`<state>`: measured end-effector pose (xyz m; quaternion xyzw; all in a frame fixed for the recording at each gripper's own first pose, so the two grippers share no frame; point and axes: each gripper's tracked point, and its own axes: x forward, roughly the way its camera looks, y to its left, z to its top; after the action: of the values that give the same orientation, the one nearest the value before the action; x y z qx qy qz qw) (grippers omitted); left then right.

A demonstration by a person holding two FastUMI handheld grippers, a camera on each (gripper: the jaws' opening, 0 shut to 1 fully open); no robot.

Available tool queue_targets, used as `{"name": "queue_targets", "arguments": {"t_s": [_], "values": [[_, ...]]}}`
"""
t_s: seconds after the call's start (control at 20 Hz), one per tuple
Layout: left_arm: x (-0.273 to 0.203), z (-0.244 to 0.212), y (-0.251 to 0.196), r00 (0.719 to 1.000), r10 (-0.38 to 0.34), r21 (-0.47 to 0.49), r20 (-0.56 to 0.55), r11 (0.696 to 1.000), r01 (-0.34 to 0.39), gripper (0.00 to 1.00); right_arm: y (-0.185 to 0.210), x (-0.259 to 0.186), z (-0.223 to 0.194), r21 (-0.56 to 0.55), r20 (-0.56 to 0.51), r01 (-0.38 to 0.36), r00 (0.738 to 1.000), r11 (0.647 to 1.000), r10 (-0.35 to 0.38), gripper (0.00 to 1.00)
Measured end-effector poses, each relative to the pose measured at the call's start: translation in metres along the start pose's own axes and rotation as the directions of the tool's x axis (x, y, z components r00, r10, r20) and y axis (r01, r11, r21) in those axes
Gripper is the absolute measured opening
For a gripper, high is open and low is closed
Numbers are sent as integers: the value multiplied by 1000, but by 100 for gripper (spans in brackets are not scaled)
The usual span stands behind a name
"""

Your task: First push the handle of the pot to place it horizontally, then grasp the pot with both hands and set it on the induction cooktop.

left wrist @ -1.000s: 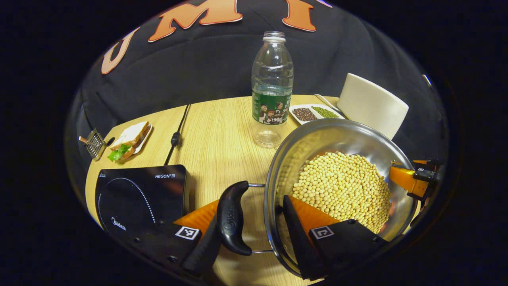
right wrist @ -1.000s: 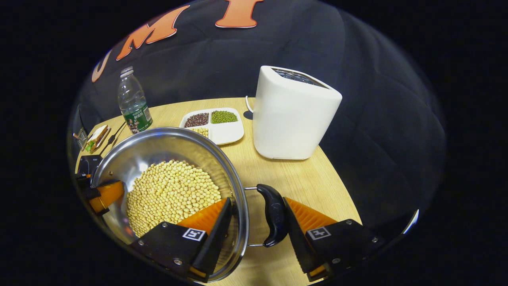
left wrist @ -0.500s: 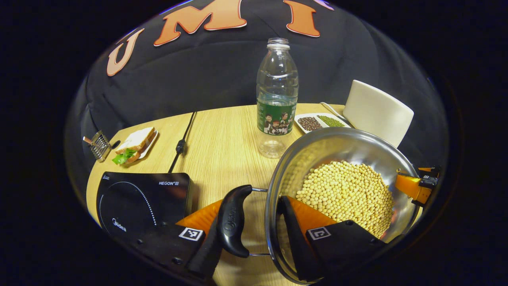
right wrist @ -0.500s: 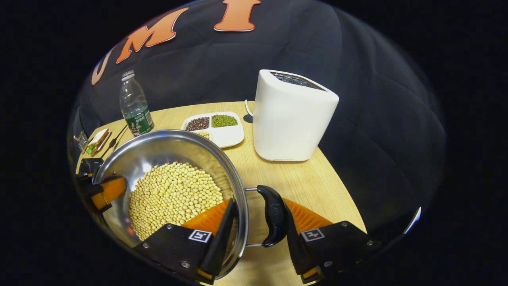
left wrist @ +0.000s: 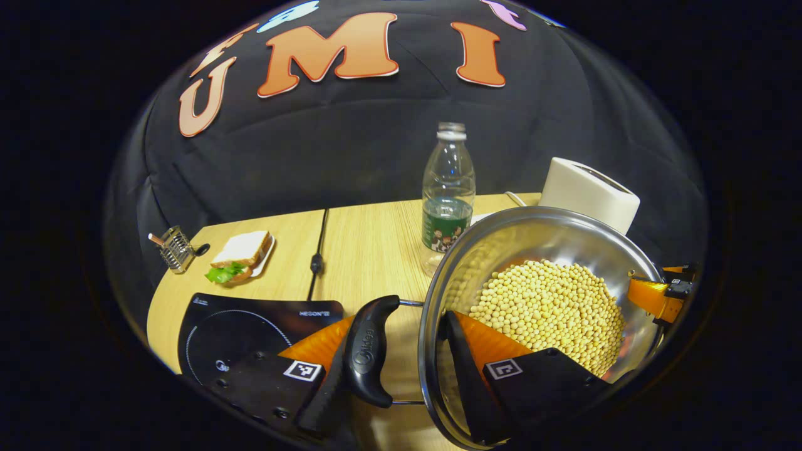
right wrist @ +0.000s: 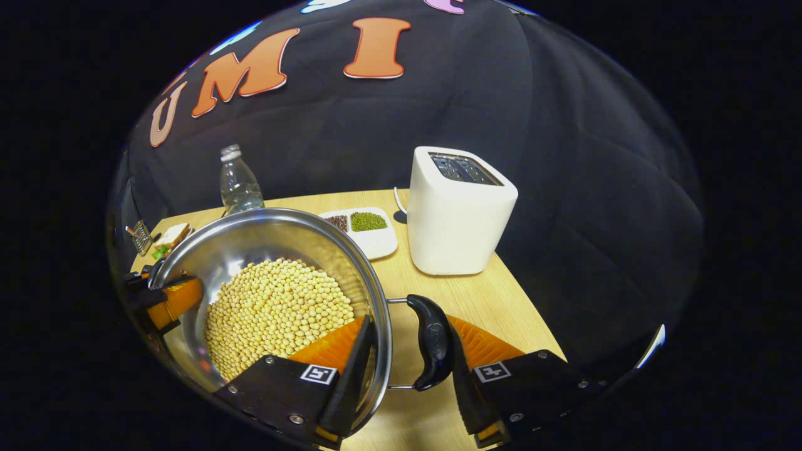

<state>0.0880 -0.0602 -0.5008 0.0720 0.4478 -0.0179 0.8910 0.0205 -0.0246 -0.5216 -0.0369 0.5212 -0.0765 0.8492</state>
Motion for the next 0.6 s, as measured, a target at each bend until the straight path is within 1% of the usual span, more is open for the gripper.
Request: {"name": "queue_targets", "arguments": {"t_s": [0.05, 0.15, 0.2, 0.25, 0.3, 0.35, 0.4, 0.45, 0.55, 0.6], "values": [[-6, 4, 5, 1000, 4, 3, 9, 1000, -4, 81, 2, -1, 1, -3, 6, -4, 1000, 1000, 4, 65], [-18, 13, 17, 999, 15, 16, 31, 1000, -15, 80, 6, -5, 6, -14, 21, -17, 1000, 1000, 17, 65], [-24, 17, 24, 999, 21, 20, 42, 1000, -22, 80, 9, -7, 9, -18, 30, -25, 999, 1000, 26, 60], [-31, 20, 30, 998, 28, 20, 51, 999, -29, 80, 12, -9, 10, -22, 33, -33, 999, 999, 34, 65], [-38, 22, 37, 998, 35, 16, 58, 999, -36, 77, 15, -10, 13, -26, 41, -40, 998, 999, 41, 65], [-44, 23, 45, 997, 43, 11, 66, 999, -44, 80, 18, -13, 15, -35, 49, -47, 998, 998, 48, 65], [-49, 23, 55, 996, 50, 4, 72, 999, -51, 77, 21, -14, 17, -47, 56, -51, 997, 998, 54, 65], [-52, 23, 65, 996, 58, -2, 72, 998, -58, 80, 24, -15, 18, -58, 60, -57, 996, 997, 61, 65], [-65, 23, 83, 994, 74, -12, 77, 997, -73, 80, 33, -19, 20, -76, 67, -73, 995, 994, 78, 65], [-70, 23, 93, 993, 83, -13, 82, 997, -82, 83, 38, -17, 22, -84, 72, -82, 993, 993, 88, 65]]}}
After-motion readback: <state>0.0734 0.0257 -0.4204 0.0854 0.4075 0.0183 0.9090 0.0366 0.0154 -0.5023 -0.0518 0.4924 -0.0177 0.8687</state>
